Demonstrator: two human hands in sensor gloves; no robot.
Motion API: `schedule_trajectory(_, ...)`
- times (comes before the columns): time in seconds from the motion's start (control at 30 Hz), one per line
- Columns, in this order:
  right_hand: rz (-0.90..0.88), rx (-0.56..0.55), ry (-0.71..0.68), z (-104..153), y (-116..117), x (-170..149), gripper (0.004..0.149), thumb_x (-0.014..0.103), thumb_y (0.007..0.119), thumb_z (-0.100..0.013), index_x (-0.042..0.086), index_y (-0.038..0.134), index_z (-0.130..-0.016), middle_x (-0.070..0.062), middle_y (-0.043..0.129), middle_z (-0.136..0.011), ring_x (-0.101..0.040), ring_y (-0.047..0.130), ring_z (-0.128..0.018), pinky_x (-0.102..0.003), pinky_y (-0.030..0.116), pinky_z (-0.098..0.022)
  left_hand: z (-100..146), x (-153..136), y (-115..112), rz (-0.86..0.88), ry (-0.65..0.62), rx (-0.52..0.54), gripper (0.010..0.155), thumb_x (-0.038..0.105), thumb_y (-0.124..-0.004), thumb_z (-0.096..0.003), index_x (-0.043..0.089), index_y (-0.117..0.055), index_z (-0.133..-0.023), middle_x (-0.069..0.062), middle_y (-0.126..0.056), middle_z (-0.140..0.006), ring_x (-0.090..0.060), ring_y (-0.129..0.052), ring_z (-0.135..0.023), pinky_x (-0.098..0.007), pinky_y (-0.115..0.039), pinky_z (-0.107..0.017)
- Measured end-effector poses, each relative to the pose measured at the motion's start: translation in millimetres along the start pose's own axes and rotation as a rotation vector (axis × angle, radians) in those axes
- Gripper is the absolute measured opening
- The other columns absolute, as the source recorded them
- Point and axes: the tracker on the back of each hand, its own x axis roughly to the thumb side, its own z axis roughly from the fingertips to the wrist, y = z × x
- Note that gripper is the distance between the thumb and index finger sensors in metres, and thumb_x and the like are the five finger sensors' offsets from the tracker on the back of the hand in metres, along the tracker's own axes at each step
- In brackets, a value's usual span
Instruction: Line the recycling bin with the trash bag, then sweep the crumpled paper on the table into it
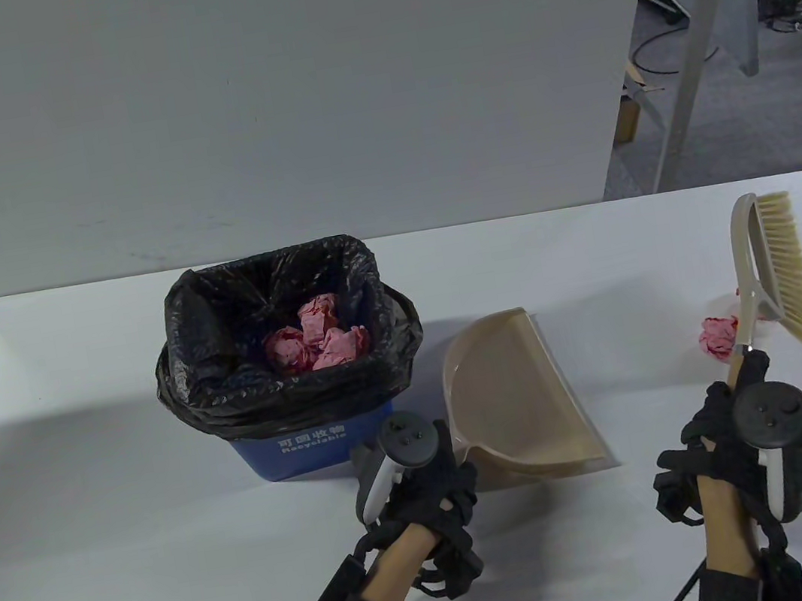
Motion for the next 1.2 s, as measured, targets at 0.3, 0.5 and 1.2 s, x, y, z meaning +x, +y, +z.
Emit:
schedule_trajectory(0.3, 0.113, 0.094, 0.008, 3, 18, -1, 0.058, 0.028, 0.069, -0.061, 0.019, 0.047, -0.114, -0.025, 0.073, -0.096, -0.035, 0.085, -0.063, -0.049, 0.081, -0.045, -1, -2, 0, 0.002, 0.009, -0.003, 0.076, 0.029, -0.072, -0.0599, 0.006, -0.027, -0.117, -0.023, -0.049, -0.114, -0.033, -0.084, -0.087, -0.039, -0.092, -0.053)
schedule_trajectory(0.5, 0.069, 0.178, -0.050, 20, 7, 9, 0.057, 0.028, 0.068, -0.062, 0.017, 0.047, -0.114, -0.026, 0.073, -0.095, -0.035, 0.086, -0.062, -0.049, 0.082, -0.044, 0, -1, 0, -0.019, 0.017, 0.016, 0.076, 0.029, -0.072, -0.0599, 0.007, -0.027, -0.117, -0.024, -0.049, -0.114, -0.033, -0.084, -0.087, -0.039, -0.092, -0.053)
schedule_trajectory(1.2, -0.150, 0.627, -0.368, 86, 22, 60, 0.058, 0.027, 0.060, -0.064, 0.008, 0.040, -0.115, -0.029, 0.072, -0.093, -0.033, 0.086, -0.059, -0.046, 0.084, -0.041, -1, -4, 8, -0.022, 0.076, 0.076, 0.077, 0.031, -0.072, -0.0598, 0.007, -0.027, -0.117, -0.025, -0.050, -0.113, -0.033, -0.084, -0.088, -0.039, -0.093, -0.054)
